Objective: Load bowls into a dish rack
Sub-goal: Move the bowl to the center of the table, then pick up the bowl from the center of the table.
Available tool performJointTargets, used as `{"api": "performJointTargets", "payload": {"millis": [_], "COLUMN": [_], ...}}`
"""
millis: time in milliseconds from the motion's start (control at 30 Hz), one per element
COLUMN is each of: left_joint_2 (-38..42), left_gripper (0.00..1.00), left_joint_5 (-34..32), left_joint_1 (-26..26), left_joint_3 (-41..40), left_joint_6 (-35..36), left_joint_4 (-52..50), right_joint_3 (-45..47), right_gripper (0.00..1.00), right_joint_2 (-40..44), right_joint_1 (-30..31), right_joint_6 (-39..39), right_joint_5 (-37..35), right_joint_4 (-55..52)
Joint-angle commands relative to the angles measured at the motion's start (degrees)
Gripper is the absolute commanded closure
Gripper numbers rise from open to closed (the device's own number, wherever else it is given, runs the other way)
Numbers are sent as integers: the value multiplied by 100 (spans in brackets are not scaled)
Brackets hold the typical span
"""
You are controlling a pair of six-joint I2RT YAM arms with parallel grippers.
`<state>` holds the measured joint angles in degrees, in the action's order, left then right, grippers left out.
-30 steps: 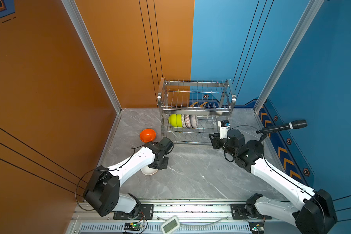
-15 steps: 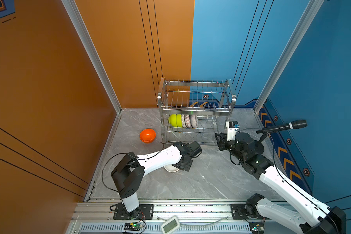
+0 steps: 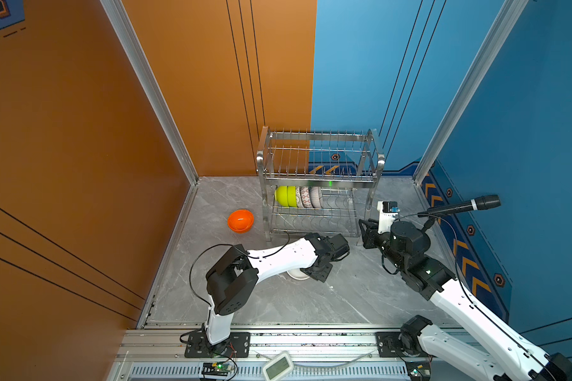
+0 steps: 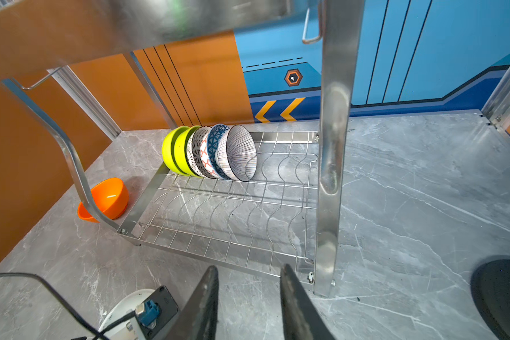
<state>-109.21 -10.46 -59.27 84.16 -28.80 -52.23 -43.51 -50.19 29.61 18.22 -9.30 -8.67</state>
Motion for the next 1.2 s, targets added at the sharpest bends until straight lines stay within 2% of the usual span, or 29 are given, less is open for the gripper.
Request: {"api": "performJointTargets", "payload": {"millis": [0, 133, 333, 467, 567, 667, 800, 867, 1000, 1133, 1167], "left_joint_2": [164, 542, 1280, 2018, 2744, 3454, 4152, 4338, 4585, 4829, 4890], "left_gripper": [67, 57, 52, 48, 45, 40, 32, 25, 18, 15, 11], "left_joint_5": [11, 3, 110, 193, 361, 735, 1023, 1117, 1281, 1484, 1514], "left_joint_1": [-20, 59, 233, 492, 866, 1460, 2168, 2446, 2961, 3432, 3531], "left_joint_3": [136, 132, -139, -714, -1365, -2029, -2732, -2873, -3104, -3320, -3380], "left_joint_6": [33, 12, 133, 71, -120, -378, -539, -555, -587, -609, -628], "left_joint_4": [-164, -138, 30, 272, 616, 1013, 1263, 1276, 1285, 1310, 1324], "right_joint_3": [71, 35, 2, -9, -34, -128, -356, -522, -928, -1373, -1491], "right_gripper": [64, 64, 64, 64, 64, 64, 63, 61, 59, 57, 57], "right_joint_2": [89, 76, 4, -67, -191, -367, -763, -1078, -1850, -2590, -2730], "right_joint_1": [-59, -104, -104, -22, 107, 327, 834, 1020, 1573, 2093, 2210], "right_joint_6": [-97, -135, -141, -134, -182, -245, -524, -663, -866, -1113, -1173], "right_joint_5": [-142, -126, 65, 216, 258, 351, 477, 602, 1115, 1260, 1280], "right_joint_4": [-172, -187, -186, -201, -243, -312, -485, -624, -993, -1445, -1546]}}
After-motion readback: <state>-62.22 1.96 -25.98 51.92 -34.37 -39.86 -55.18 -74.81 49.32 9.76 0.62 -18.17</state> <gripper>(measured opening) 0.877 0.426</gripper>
